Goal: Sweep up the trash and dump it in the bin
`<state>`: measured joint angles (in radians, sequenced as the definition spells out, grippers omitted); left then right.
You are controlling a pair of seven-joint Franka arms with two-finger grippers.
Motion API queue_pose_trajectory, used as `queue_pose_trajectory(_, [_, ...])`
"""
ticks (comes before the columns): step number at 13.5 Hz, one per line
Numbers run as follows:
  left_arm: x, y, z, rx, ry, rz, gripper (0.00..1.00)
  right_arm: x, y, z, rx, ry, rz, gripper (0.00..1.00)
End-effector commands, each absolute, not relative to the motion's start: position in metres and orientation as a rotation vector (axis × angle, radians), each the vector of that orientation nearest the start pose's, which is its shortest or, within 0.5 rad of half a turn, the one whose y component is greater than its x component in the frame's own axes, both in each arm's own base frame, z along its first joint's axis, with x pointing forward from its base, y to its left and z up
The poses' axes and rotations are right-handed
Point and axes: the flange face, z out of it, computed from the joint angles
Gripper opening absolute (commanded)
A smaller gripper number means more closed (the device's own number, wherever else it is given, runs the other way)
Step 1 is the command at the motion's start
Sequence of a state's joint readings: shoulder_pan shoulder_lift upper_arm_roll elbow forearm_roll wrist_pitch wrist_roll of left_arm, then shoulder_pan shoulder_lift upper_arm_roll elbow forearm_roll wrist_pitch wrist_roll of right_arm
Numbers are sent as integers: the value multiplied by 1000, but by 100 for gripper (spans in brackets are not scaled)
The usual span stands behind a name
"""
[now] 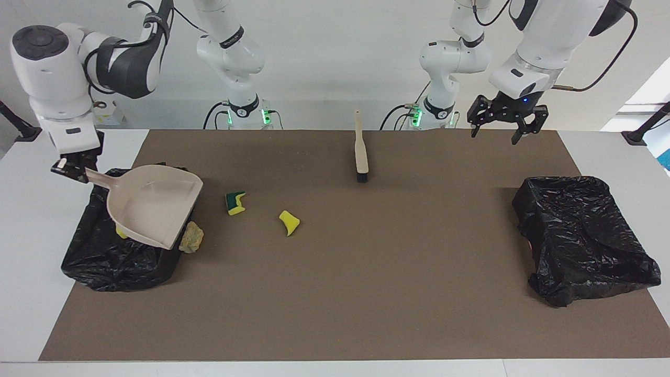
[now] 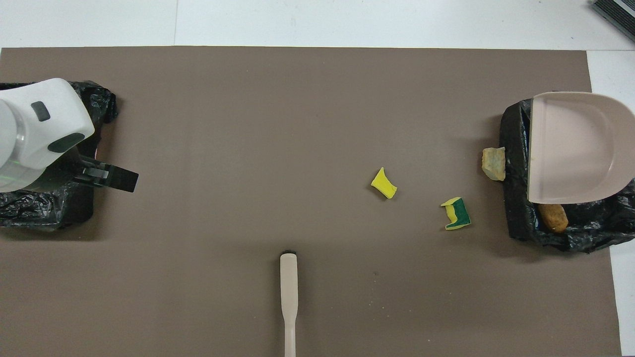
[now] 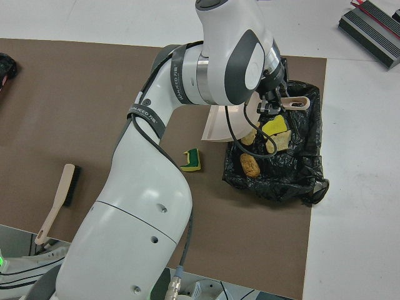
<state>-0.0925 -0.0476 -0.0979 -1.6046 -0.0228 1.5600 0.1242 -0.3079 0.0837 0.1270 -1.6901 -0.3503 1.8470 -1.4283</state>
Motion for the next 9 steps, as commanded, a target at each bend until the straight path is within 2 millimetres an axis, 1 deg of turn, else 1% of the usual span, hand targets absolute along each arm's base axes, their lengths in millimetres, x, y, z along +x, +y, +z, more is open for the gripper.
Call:
queue_pose_trajectory(1, [530, -96, 633, -3133, 521, -26, 100, 569, -78, 545, -2767, -1903, 236, 0])
queue_pose_trajectory(2, [530, -94, 633, -3133, 519, -24, 100, 571, -54, 543, -2781, -1811, 176, 0])
queue_pose_trajectory(3, [531, -92, 633, -3135, 507, -24, 100, 572, -27, 541, -2831, -1695, 138, 0])
queue_pose_trajectory(4, [531, -89, 633, -3137, 495, -24, 100, 573, -10, 538, -2921, -1539, 124, 0])
queue_pose_trajectory(5, [531, -88, 633, -3139, 488, -24, 100, 574, 13, 536, -2991, -1391, 102, 0])
queue_pose_trajectory(6, [531, -88, 633, -3139, 488, -26, 100, 574, 30, 533, -3037, -1227, 73, 0])
queue_pose_trajectory(7, [531, -88, 633, -3139, 485, -24, 100, 574, 48, 529, -3067, -1043, 54, 0])
queue_pose_trajectory(9, [531, -87, 633, -3139, 478, -21, 100, 574, 91, 515, -3100, -705, 55, 0])
